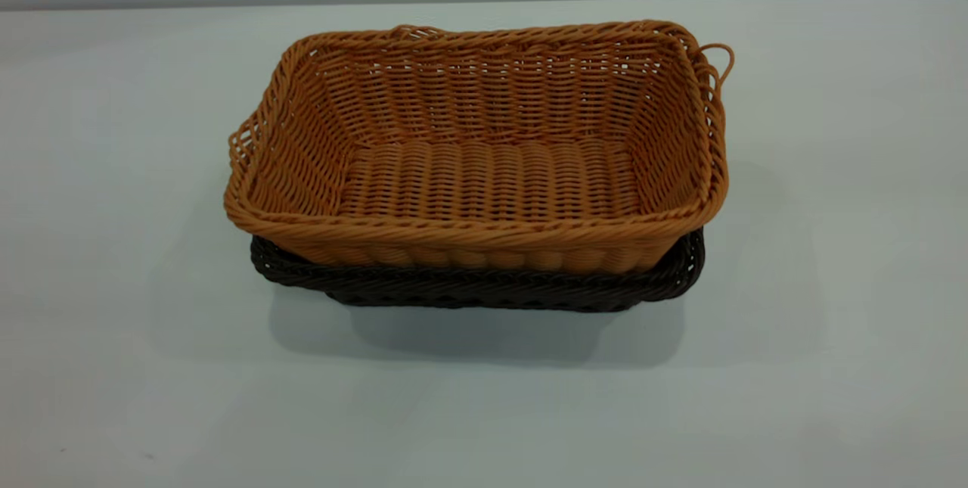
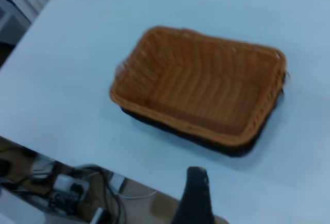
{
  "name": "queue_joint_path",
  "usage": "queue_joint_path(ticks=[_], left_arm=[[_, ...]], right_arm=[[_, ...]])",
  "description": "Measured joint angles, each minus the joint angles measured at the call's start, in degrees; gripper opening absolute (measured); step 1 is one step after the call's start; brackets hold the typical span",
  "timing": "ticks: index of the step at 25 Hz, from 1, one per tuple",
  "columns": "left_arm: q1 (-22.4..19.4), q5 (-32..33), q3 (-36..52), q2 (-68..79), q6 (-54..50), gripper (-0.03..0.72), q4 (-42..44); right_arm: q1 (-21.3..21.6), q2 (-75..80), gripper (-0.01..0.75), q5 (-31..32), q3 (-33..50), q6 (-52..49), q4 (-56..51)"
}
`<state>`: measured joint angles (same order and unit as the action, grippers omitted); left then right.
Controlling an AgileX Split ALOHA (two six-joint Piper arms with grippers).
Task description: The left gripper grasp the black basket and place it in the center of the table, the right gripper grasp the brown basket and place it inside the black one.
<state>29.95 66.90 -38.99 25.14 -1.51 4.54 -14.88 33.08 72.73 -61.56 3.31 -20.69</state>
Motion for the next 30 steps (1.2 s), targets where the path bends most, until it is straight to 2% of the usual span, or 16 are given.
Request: queue_joint_path(ticks=[7,12,25,28,30], left_arm=[[0.0,-1.9,10.6,-6.9,-0.1,0.4,-4.5],[0.0,-3.3,11.3,-8.3,-0.1,0.4,-4.2],[-0.4,-3.3,11.3,-9.5,-0.1,0.4,-4.5],[-5.7,-3.3,11.3,-10.8,0.0,0.4,-4.5],[-12.0,-3.4,11.4,-12.0,0.0,0.4,-4.5]], right_arm=[[0.0,-23.0,0.568,-1.7,21.2,1.3,8.3],[0.0,-29.9,0.568,-6.1,33.6,-0.2,12.0],[0.1,-30.7,0.568,-7.1,34.6,-1.2,12.3],[3.7,-32.3,0.568,-7.2,34.6,-1.2,11.5],[7.7,-33.6,0.568,-7.2,34.6,-1.3,11.1]])
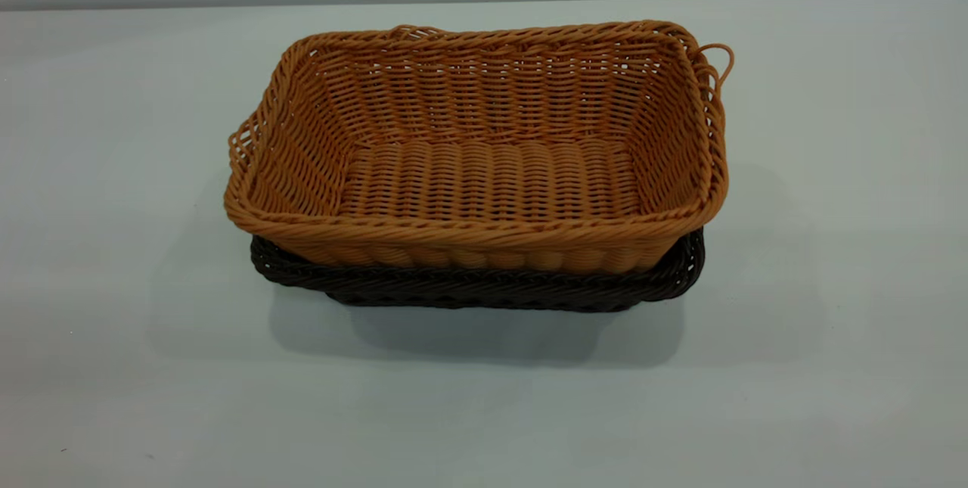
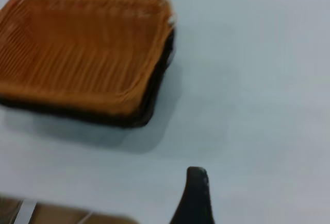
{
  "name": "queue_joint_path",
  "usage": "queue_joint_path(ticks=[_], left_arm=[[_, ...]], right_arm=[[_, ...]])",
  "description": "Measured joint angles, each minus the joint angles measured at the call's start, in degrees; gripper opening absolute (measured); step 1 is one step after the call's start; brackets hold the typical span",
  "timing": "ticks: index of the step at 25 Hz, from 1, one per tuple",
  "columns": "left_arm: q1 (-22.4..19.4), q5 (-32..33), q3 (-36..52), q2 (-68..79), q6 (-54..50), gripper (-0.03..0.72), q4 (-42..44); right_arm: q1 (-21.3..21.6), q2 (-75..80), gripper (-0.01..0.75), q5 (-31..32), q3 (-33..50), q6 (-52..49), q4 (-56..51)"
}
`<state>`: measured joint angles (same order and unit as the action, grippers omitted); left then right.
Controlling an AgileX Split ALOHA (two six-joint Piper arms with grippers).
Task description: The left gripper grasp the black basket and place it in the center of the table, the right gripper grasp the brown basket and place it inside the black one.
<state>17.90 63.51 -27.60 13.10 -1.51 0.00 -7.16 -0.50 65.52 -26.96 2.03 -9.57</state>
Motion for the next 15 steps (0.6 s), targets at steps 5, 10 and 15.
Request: queue_joint_path(ticks=[5,10,15], left_arm=[[-12.7,0.1,0.0,-6.1,0.0,0.4,0.0],[-18.3,0.4,0.0,-13.7,0.0,0.4,0.0],[-18.6,0.4,0.0,-14.2,0.0,0.4,0.0]], right_arm=[[3.2,-0.4,0.568,0.0,0.0,0.0,-0.3],[3.2,-0.4,0.568,0.0,0.0,0.0,-0.6],[3.2,-0.4,0.568,0.0,0.0,0.0,-0.6]])
